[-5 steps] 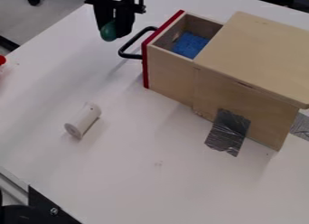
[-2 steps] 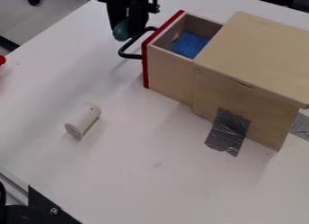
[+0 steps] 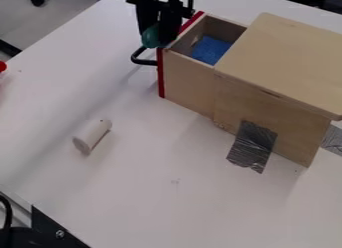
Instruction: Put green thing in the drawer
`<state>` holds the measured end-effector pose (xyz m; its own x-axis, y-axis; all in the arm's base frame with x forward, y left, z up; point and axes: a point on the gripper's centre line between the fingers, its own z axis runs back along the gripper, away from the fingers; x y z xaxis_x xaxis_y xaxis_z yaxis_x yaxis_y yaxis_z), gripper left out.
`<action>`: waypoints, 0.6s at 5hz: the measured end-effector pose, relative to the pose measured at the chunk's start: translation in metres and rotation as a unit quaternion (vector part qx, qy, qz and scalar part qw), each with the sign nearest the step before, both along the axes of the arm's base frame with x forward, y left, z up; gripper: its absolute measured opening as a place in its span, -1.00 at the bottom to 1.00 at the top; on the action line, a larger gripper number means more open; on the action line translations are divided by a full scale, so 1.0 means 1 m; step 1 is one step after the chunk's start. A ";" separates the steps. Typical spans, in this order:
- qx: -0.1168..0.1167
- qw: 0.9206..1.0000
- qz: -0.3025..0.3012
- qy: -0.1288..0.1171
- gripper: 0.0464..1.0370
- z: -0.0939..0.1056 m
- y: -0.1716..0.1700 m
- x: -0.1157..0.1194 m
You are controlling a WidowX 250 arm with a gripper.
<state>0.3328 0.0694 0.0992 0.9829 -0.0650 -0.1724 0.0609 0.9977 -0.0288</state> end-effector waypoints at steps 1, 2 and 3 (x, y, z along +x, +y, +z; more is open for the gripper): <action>0.003 1.000 -0.009 0.008 -0.20 -0.006 -0.011 0.007; -0.006 1.000 0.015 0.006 -0.20 -0.009 -0.020 0.015; -0.030 0.998 0.049 0.031 -0.20 -0.012 -0.027 0.026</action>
<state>0.3591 0.0429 0.0875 0.9725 0.0182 -0.2322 -0.0399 0.9952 -0.0888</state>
